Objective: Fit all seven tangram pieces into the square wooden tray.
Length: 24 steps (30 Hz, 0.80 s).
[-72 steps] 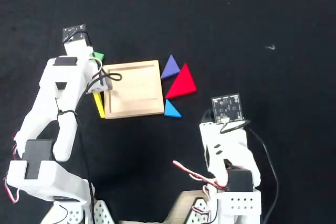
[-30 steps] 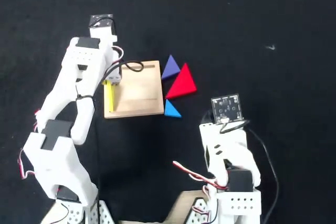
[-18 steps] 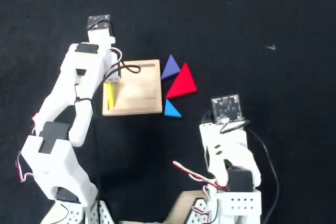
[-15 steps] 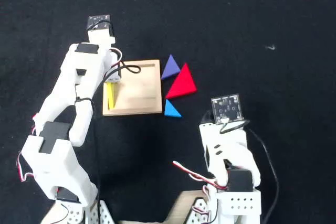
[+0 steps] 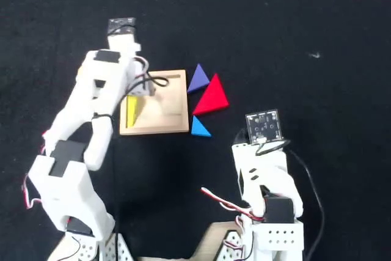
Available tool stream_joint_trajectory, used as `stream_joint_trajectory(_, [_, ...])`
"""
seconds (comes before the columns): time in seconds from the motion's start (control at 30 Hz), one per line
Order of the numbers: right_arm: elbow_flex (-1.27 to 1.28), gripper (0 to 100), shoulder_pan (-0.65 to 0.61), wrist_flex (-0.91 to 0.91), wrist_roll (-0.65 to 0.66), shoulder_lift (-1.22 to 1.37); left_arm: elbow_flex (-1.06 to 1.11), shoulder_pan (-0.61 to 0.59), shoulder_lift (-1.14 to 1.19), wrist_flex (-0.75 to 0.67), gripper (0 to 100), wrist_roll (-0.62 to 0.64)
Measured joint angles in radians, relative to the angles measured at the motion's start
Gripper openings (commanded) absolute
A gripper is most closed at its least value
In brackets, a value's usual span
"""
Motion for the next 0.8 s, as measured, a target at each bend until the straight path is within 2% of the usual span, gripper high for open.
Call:
stream_joint_trajectory(0.17, [0.000, 1.2, 0.000, 0.000, 0.000, 0.000, -0.034, 0.086, 0.000, 0.008, 21, 0.000])
stream_joint_trajectory(0.33, [0.000, 1.2, 0.000, 0.000, 0.000, 0.000, -0.155, 0.107, 0.000, 0.064, 21, 0.000])
stream_joint_trajectory(0.47, [0.000, 1.2, 0.000, 0.000, 0.000, 0.000, -0.180, 0.146, 0.049, 0.034, 21, 0.000])
stream_joint_trajectory(0.67, [0.000, 1.2, 0.000, 0.000, 0.000, 0.000, -0.218, 0.153, 0.203, 0.014, 7, 0.000])
stream_joint_trajectory(0.8, [0.000, 1.2, 0.000, 0.000, 0.000, 0.000, -0.256, 0.155, 0.256, 0.014, 7, -0.023])
